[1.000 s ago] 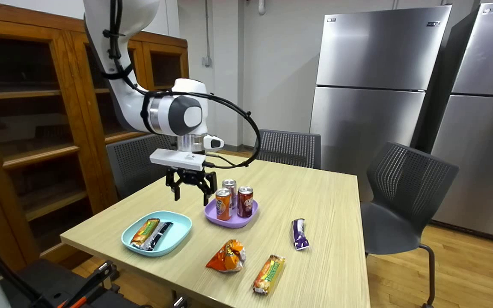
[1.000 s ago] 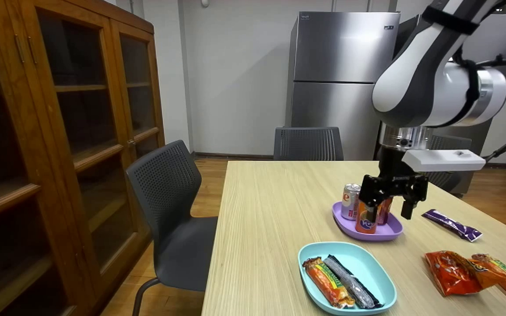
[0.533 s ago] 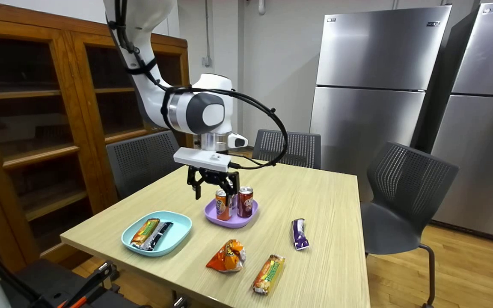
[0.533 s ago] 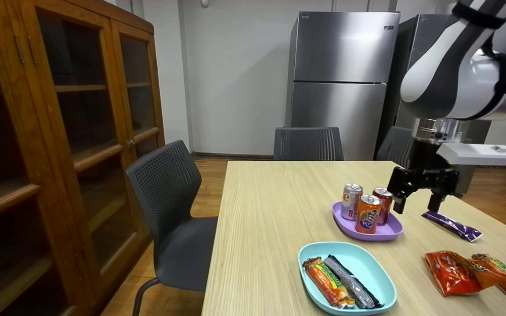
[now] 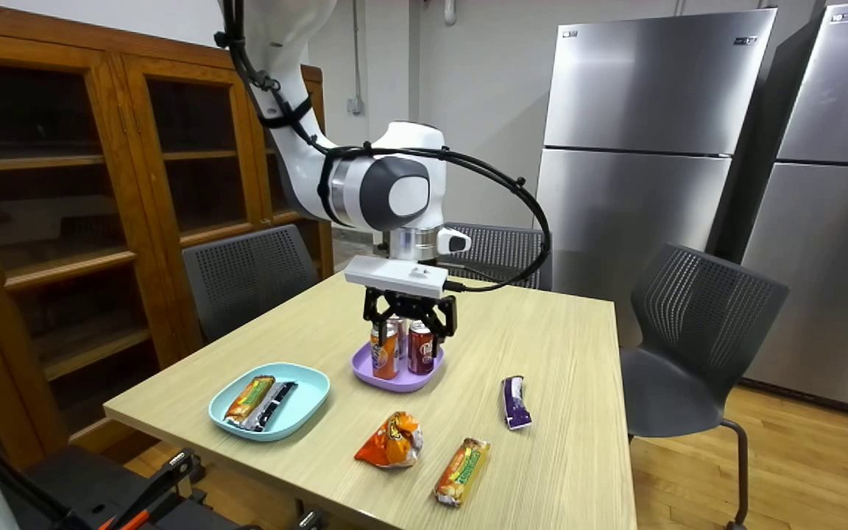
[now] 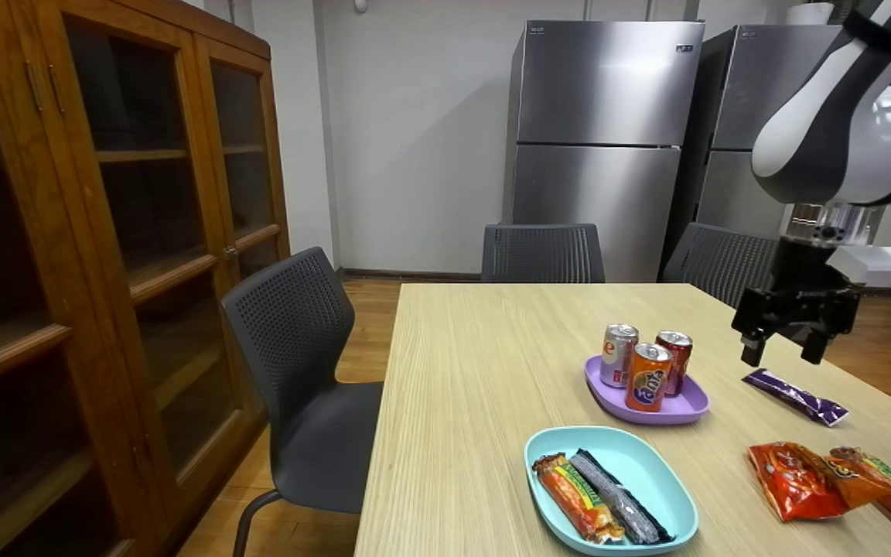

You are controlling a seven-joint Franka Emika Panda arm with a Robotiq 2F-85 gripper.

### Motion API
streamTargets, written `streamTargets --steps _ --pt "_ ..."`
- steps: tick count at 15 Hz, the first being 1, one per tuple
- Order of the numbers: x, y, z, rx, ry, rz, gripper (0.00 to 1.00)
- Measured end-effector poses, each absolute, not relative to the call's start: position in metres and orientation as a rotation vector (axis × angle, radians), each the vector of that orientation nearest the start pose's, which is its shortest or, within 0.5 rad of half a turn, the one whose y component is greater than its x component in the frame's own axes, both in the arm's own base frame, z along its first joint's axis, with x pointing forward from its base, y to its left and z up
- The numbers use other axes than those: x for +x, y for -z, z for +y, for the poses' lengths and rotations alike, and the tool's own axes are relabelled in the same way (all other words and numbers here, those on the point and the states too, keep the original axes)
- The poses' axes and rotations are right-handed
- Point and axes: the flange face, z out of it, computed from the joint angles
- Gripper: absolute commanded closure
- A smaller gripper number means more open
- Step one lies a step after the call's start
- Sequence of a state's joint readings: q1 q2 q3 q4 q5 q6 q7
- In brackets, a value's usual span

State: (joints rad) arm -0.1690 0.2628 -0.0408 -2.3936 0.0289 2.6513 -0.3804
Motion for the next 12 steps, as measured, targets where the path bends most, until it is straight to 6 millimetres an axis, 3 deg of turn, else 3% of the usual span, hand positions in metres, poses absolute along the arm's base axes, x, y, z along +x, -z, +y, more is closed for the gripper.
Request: streamTargets --steps 7,12 --pt "0.490 -0.205 -0.107 -3.129 -0.014 -0.218 0.00" --pt "0.492 -0.197 -0.123 -3.140 -0.023 -0.172 0.00"
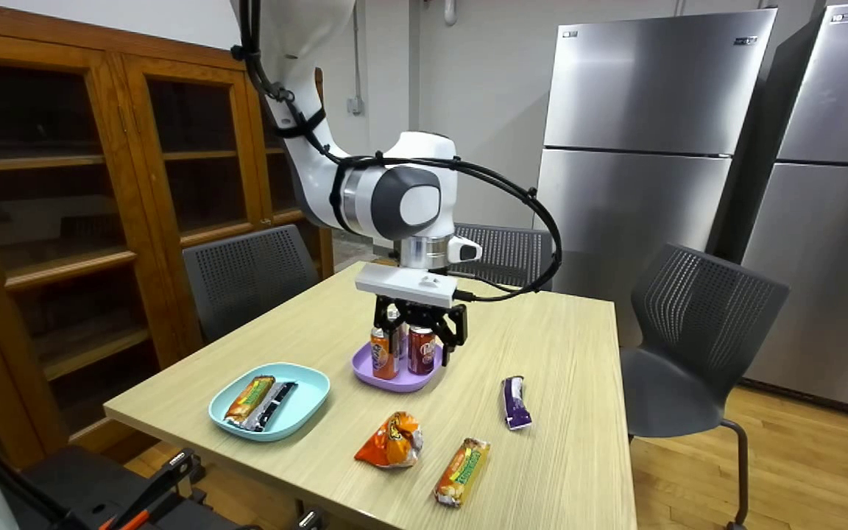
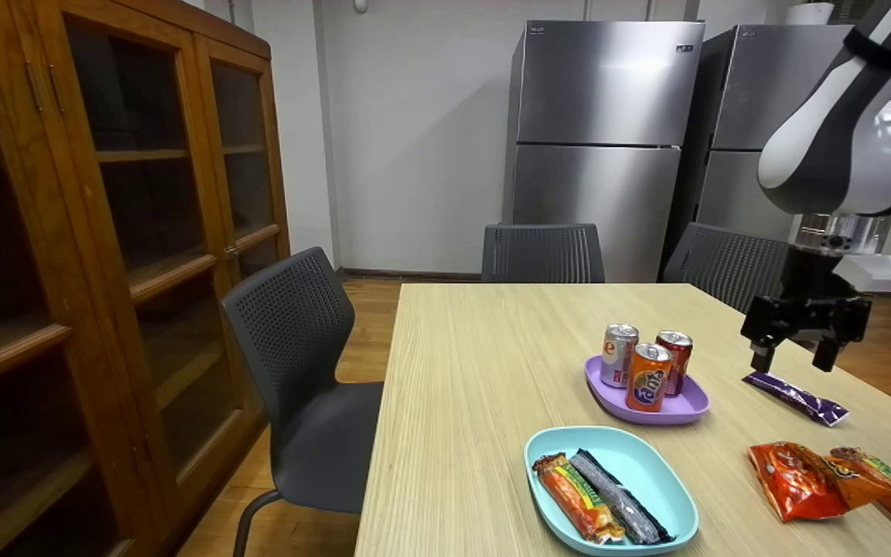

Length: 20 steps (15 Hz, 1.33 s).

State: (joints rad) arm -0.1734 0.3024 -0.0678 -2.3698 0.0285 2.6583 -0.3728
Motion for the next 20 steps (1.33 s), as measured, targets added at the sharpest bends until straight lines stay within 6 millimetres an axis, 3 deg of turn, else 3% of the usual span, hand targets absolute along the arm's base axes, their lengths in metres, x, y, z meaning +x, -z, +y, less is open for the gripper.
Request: streamTargets --steps 11,20 --pt "0.515 -0.183 -0.184 -3.178 0.043 -0.050 0.00" --pt "0.553 -0.154 -0.226 -3.212 0.066 -0.138 0.00"
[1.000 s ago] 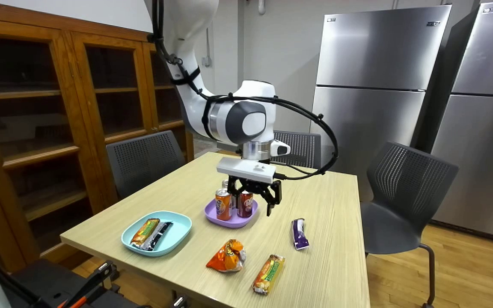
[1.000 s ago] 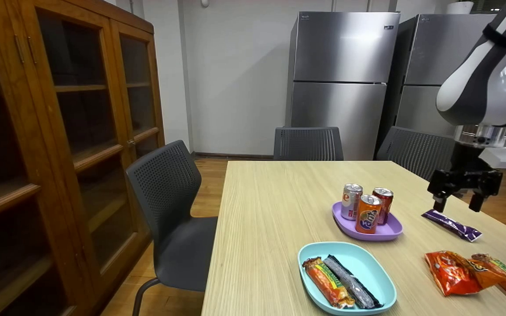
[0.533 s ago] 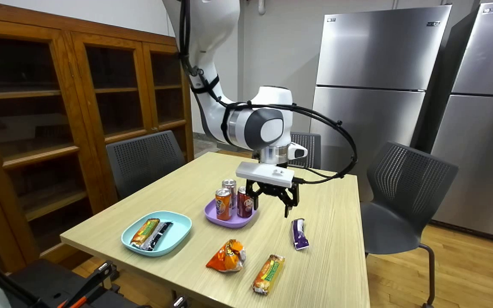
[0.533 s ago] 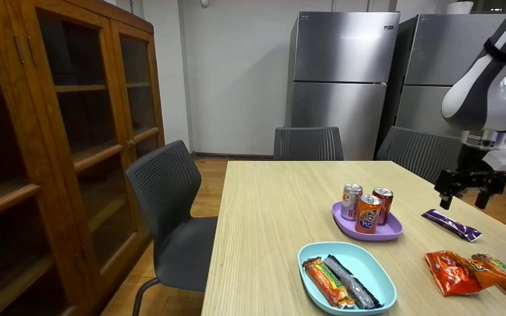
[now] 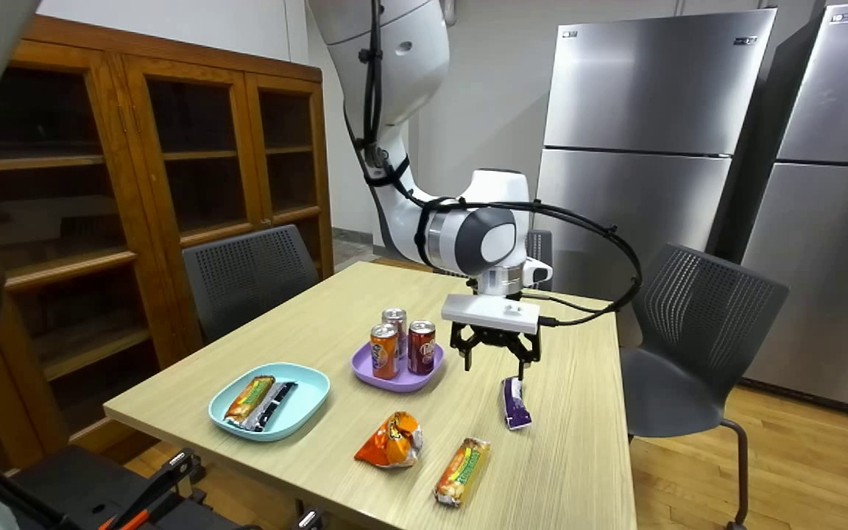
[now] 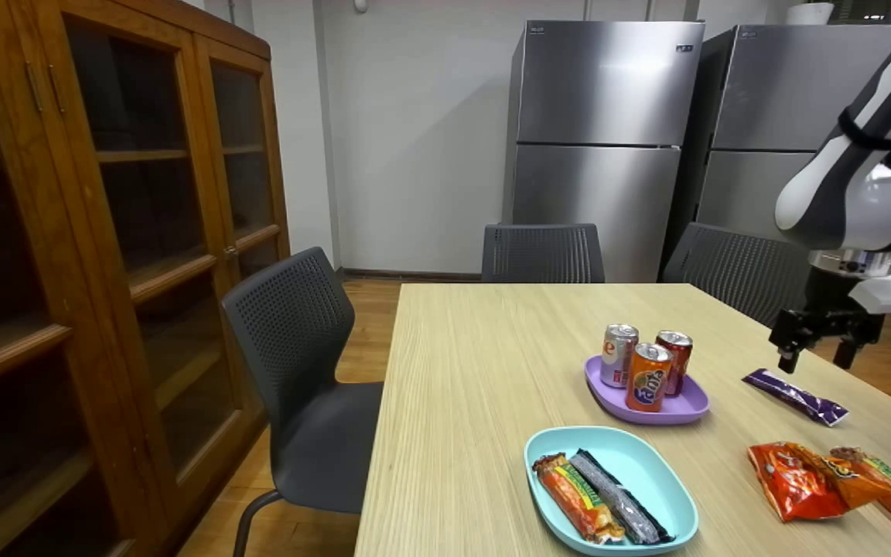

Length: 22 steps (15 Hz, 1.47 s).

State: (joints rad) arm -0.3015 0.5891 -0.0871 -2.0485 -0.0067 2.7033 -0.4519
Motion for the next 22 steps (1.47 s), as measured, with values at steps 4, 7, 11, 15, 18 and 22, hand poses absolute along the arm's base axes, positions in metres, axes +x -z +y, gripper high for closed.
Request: streamTargets --steps 4,7,11,15,18,22 --pt "0.569 -0.136 -0.244 -3.216 0.081 -0.135 0.00" --pt "0.581 -0.123 -0.254 -3.212 0.096 -0.139 0.00" --pt "0.594 -0.107 -0.259 -3.203 0.108 -0.164 0.00" --pt "0.603 -0.092 -0.259 -3.199 0.105 -0.181 0.00" --pt "0.608 -0.084 -0.259 -3.197 0.098 -0.191 0.00" --pt "0.611 -0.079 -0.259 -3.196 0.086 -0.200 0.42"
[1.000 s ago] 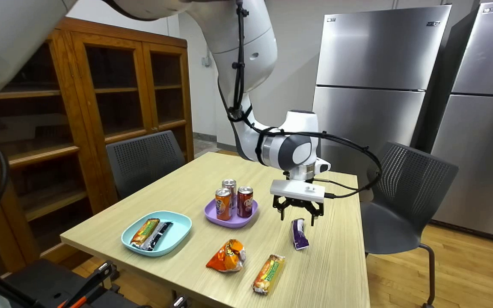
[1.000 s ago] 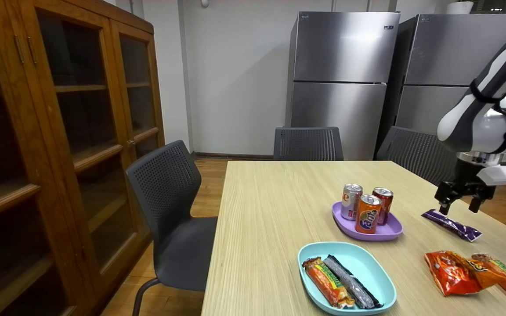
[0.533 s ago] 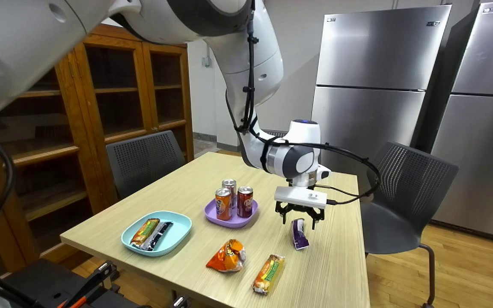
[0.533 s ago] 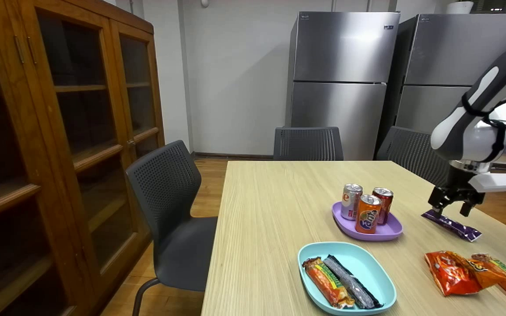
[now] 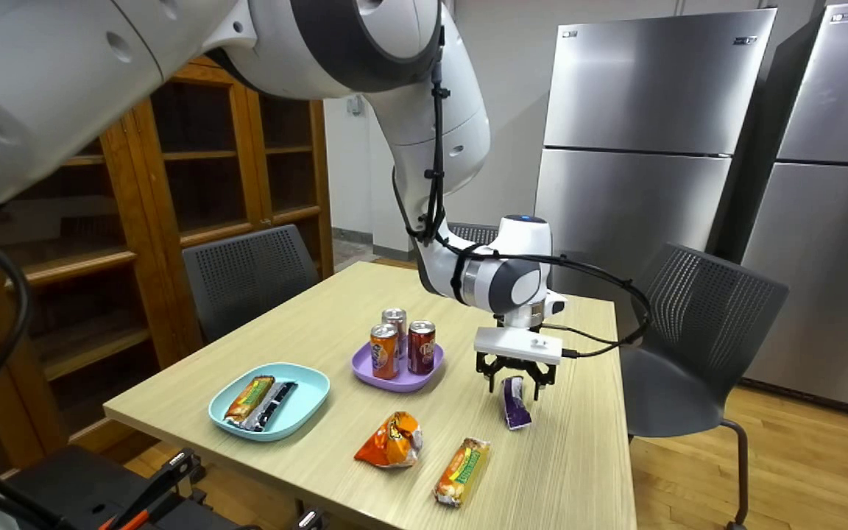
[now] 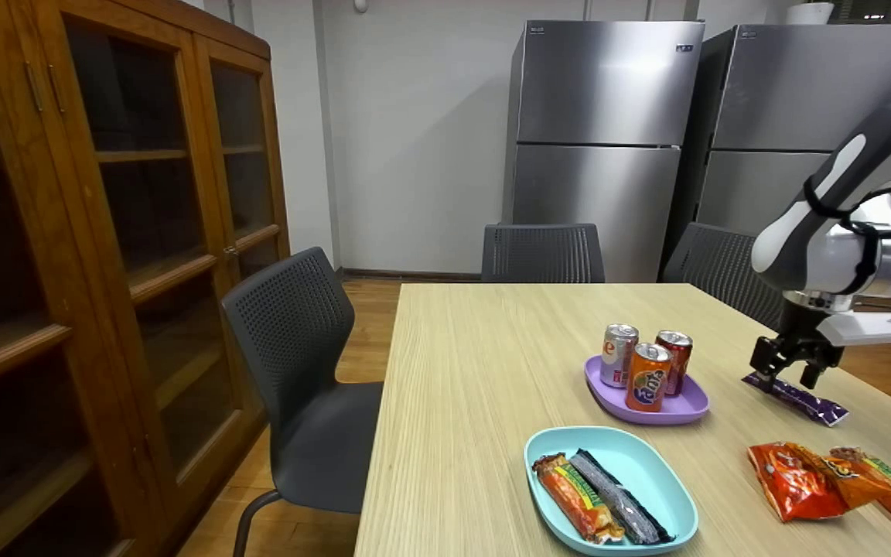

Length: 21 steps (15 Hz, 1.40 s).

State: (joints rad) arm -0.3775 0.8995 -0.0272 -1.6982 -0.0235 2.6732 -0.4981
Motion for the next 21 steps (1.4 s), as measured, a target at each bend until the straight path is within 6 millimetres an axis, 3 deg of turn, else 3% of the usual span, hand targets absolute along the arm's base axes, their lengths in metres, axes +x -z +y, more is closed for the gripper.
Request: streamTargets --steps 6,8,14,18,21 --pt "0.612 -0.080 -0.260 -3.193 0.082 -0.199 0.88" --pt "0.612 -0.080 -0.261 -3.194 0.082 -0.196 0.99" --pt "0.611 -0.087 -0.268 -3.191 0.105 -0.174 0.96" --pt "0.610 -0.113 -0.267 -3.186 0.162 -0.181 0.96" --pt "0.596 -0.135 -0.259 -3.177 0.170 -0.190 0.96"
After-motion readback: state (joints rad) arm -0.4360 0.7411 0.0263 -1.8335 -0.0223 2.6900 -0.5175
